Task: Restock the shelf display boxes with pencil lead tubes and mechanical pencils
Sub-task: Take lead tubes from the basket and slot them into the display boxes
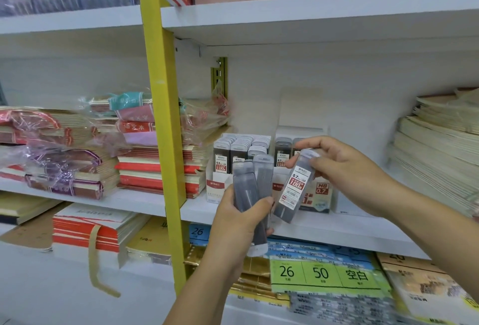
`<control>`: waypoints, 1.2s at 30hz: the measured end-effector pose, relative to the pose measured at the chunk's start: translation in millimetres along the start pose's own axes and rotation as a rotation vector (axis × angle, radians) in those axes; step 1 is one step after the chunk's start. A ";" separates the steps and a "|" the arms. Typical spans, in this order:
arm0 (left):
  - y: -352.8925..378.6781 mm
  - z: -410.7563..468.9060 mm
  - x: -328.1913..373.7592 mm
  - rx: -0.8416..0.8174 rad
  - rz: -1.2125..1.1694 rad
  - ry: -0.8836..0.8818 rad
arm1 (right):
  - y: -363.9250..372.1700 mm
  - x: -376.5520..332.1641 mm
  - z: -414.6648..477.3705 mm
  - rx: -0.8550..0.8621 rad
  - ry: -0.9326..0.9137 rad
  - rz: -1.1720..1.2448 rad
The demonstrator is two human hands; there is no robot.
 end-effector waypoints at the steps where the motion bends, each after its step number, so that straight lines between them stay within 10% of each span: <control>1: -0.4 0.4 -0.4 -0.007 -0.002 0.008 | -1.7 0.6 0.0 -0.005 0.009 0.016; 11: 3.5 7.4 -3.6 -0.043 -0.033 0.022 | -55.5 -26.3 18.9 0.291 -0.250 0.048; 29: -5.0 10.9 -4.7 -0.046 -0.053 0.033 | -26.1 -5.5 80.4 0.478 -0.204 -1.016; 32: -6.5 11.1 -4.4 -0.062 -0.063 0.030 | -17.5 -13.6 53.2 0.528 -0.300 -0.811; 36: -3.7 9.3 -2.1 -0.101 -0.066 0.053 | 21.4 -9.3 9.4 0.118 -0.138 -0.236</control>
Point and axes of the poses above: each hand's wrist, its own z-axis towards the middle knuckle, its own y-axis out of the palm, x = y × z, the point moved 3 cm from there along z, towards the middle knuckle, and after that the axes turned 13 degrees about y, right-handed, at the moved point
